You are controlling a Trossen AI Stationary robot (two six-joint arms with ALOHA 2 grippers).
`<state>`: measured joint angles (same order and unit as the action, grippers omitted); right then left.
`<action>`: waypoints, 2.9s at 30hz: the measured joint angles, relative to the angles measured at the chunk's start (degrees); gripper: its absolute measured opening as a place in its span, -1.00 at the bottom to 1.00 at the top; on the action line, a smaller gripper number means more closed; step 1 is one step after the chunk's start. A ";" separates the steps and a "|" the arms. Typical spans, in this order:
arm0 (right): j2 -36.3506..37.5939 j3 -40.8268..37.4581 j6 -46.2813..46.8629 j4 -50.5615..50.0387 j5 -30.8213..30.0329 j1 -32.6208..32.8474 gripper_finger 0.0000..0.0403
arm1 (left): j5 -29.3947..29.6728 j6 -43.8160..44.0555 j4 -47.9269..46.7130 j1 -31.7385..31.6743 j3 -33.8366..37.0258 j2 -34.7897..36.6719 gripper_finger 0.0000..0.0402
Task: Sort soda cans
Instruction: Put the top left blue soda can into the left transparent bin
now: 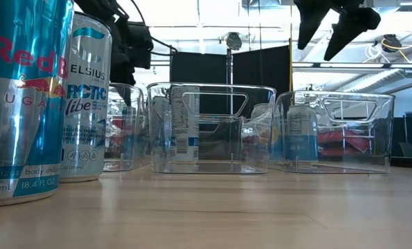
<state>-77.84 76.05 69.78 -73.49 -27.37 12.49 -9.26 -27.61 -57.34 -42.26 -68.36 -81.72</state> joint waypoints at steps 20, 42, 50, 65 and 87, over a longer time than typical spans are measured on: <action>0.00 0.00 -1.68 0.34 0.09 0.00 0.78 | 2.17 -1.65 4.55 -1.62 0.17 -4.93 0.56; 0.00 0.00 -6.19 2.59 0.17 -0.02 0.78 | -0.03 -1.22 1.18 -1.66 -2.73 -2.87 0.56; 0.00 0.00 -7.72 2.62 0.13 -0.02 0.78 | -0.15 -1.25 1.40 -2.70 -2.14 -5.36 0.56; 0.00 0.00 -7.72 2.61 0.15 -0.01 0.78 | -0.43 -1.25 1.38 -2.78 -2.14 -11.16 0.56; 0.00 0.00 -7.69 4.00 0.15 -0.02 0.78 | 0.43 4.63 -0.97 -3.81 -5.53 -6.56 0.28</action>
<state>-77.84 76.05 62.08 -69.50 -27.22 12.47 -8.83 -22.98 -58.31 -46.07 -73.88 -88.29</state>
